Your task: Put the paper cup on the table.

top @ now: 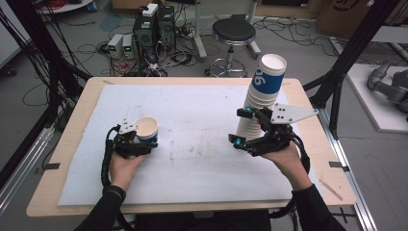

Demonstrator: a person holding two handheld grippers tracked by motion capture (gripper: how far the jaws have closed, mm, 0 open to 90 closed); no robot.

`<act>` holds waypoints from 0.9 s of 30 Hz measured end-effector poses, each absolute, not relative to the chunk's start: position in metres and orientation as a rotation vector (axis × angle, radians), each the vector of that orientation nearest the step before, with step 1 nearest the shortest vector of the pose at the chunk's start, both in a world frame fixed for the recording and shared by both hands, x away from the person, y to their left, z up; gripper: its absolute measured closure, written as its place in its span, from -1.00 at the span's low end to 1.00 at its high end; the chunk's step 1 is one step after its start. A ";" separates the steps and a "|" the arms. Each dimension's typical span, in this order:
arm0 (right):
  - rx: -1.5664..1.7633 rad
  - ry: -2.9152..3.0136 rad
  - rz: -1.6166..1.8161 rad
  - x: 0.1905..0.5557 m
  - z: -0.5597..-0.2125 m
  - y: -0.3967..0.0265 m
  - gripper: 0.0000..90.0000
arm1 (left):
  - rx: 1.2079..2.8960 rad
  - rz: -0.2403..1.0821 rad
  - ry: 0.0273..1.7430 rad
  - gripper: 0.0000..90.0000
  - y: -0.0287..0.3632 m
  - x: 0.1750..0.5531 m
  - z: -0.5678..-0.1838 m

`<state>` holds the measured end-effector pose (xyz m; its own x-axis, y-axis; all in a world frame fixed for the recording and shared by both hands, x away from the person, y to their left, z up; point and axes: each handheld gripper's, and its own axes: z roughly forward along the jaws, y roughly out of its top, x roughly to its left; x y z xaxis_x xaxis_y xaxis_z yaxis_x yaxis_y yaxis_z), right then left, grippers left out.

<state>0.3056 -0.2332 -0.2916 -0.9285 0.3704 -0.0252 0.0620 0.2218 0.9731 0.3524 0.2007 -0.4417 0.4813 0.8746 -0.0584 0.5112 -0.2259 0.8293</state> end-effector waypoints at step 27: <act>0.417 2.245 1.770 0.306 -0.292 -0.239 -0.64 | 1.764 0.589 0.993 -0.63 0.222 0.289 -0.386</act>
